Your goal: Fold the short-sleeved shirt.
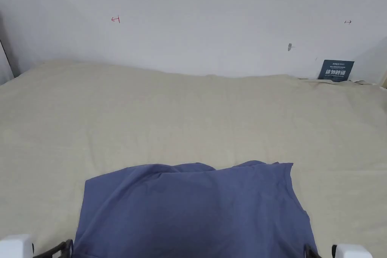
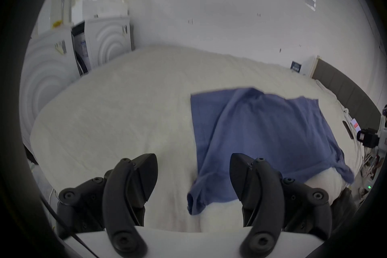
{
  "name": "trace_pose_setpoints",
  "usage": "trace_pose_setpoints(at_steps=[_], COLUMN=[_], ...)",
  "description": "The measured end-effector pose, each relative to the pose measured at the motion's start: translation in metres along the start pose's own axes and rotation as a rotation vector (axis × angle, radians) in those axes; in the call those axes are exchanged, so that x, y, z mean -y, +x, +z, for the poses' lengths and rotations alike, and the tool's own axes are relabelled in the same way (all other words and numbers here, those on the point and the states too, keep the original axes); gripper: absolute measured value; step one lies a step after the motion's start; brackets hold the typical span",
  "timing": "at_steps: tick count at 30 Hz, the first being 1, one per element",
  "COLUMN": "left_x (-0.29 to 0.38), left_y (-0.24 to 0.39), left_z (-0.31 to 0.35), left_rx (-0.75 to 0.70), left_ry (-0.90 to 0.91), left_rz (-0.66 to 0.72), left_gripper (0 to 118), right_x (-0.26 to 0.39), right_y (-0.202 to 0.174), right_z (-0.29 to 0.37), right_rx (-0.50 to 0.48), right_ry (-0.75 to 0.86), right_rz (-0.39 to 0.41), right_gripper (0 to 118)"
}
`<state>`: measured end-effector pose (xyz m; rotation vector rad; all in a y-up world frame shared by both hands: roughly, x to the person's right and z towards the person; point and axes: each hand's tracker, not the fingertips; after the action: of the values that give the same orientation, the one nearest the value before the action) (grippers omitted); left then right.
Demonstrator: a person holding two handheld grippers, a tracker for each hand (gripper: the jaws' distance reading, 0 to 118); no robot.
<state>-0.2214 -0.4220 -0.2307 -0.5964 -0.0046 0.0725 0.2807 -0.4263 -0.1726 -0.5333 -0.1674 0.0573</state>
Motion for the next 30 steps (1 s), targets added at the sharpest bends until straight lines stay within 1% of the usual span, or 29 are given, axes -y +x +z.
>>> trace_pose_setpoints(at_steps=[2, 4, 6, 7, 8, 9, 10, 11, 12, 13, 17, 19, 22, 27, 30], left_x=[-0.006, -0.013, -0.017, -0.02, -0.023, -0.025, -0.024, -0.025, -0.025, -0.025, -0.019, -0.016, -0.016, -0.034, -0.049], left_y=[-0.004, 0.0, 0.003, 0.008, 0.015, 0.02, 0.021, 0.025, 0.028, 0.032, 0.045, 0.048, 0.045, 0.024, 0.008], left_z=[0.002, 0.009, 0.008, 0.008, 0.009, 0.008, 0.001, -0.002, -0.004, -0.006, -0.011, -0.014, -0.021, -0.047, -0.078], left_rx=[-0.016, 0.009, 0.019, 0.02, 0.017, 0.016, 0.021, 0.036, 0.045, 0.065, 0.083, 0.089, 0.091, 0.078, 0.092], left_ry=[0.06, 0.131, 0.176, 0.198, 0.224, 0.232, 0.228, 0.228, 0.23, 0.226, 0.219, 0.209, 0.184, 0.111, 0.06], left_rz=[-0.006, -0.009, -0.029, -0.049, -0.069, -0.084, -0.09, -0.093, -0.092, -0.099, -0.115, -0.106, -0.073, -0.015, -0.005], left_gripper=[77, 76, 67, 53, 40, 29, 17, 11, 4, 0, 0, 0, 0, 0, 0], right_x=[-0.012, -0.02, -0.026, -0.028, -0.03, -0.031, -0.032, -0.032, -0.032, -0.032, -0.031, -0.031, -0.032, -0.033, -0.033], right_y=[-0.006, -0.015, -0.025, -0.03, -0.034, -0.038, -0.043, -0.048, -0.051, -0.054, -0.068, -0.072, -0.072, -0.07, -0.068], right_z=[0.004, 0.003, 0.001, 0.0, -0.003, -0.004, -0.006, -0.006, -0.008, -0.009, -0.007, -0.007, -0.011, -0.019, -0.024], right_rx=[-0.025, -0.036, -0.026, -0.031, -0.042, -0.05, -0.055, -0.045, -0.05, -0.062, -0.064, -0.063, -0.069, -0.063, -0.066], right_ry=[0.069, 0.127, 0.158, 0.169, 0.175, 0.182, 0.197, 0.206, 0.208, 0.21, 0.232, 0.235, 0.223, 0.188, 0.175], right_rz=[-0.011, 0.001, 0.009, 0.004, -0.003, -0.008, -0.014, -0.015, -0.015, -0.021, -0.026, -0.01, -0.006, 0.002, -0.003], right_gripper=[54, 53, 52, 46, 36, 19, 5, 5, 2, 1, 1, 1, 1, 1, 1])
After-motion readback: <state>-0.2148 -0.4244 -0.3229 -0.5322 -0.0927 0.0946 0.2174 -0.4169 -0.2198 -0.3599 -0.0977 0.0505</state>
